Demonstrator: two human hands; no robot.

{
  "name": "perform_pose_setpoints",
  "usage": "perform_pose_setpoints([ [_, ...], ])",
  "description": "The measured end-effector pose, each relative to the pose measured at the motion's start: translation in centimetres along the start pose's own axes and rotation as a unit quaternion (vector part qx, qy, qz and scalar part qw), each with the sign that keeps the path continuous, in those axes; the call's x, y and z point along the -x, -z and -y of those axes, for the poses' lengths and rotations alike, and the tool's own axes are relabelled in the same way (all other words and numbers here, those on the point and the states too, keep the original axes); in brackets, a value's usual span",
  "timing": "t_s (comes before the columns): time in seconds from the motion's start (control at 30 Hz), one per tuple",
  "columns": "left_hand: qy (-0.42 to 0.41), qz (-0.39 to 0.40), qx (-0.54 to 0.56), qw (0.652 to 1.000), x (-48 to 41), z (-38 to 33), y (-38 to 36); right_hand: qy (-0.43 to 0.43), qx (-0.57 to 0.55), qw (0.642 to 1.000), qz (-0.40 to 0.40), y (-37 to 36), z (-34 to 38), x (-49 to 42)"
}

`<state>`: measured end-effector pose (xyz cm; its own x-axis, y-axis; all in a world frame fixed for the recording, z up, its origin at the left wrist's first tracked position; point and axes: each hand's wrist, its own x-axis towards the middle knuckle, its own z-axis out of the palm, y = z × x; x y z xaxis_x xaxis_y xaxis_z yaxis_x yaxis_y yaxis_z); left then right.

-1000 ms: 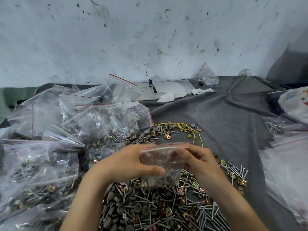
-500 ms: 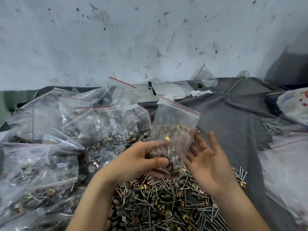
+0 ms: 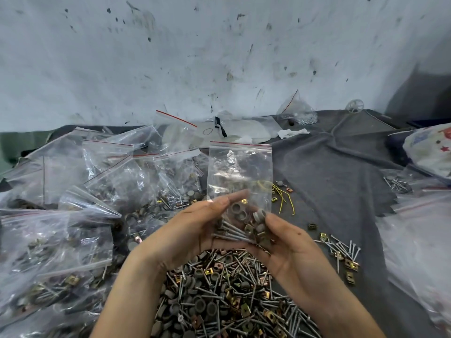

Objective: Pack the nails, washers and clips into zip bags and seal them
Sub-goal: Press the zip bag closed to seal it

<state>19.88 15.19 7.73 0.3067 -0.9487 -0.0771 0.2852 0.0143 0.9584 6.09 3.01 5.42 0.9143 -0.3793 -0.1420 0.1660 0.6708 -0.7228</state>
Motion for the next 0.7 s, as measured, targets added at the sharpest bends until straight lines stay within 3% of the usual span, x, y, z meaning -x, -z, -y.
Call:
perform_pose_setpoints([
  [0.2,0.012,0.012,0.01,1.0,-0.1,0.1,-0.3,0.01,0.006,1.0,-0.026,0.5,-0.3,-0.1],
  [0.33,0.053,-0.032,-0.037,0.997,-0.2,0.4,1.5,0.001,0.046,0.997,-0.059,1.2,-0.7,-0.2],
  [0.43,0.031,-0.177,-0.008,0.984,0.3,-0.1,4.2,-0.007,0.063,0.995,-0.078,2.4,-0.8,0.0],
  [0.53,-0.031,-0.36,-0.054,0.931,1.4,-0.2,7.8,-0.007,0.067,0.994,-0.082,3.7,-0.8,0.2],
  [0.6,-0.086,-0.442,-0.078,0.889,2.4,-0.5,9.1,0.014,0.097,0.991,-0.089,4.5,-0.7,0.4],
  [0.67,-0.152,-0.478,-0.063,0.863,3.3,-1.1,9.6,0.07,0.216,0.967,-0.115,5.6,-0.1,0.2],
  [0.7,-0.174,-0.481,-0.059,0.858,3.5,-1.4,9.8,0.109,0.321,0.93,-0.143,6.6,0.5,0.0],
])
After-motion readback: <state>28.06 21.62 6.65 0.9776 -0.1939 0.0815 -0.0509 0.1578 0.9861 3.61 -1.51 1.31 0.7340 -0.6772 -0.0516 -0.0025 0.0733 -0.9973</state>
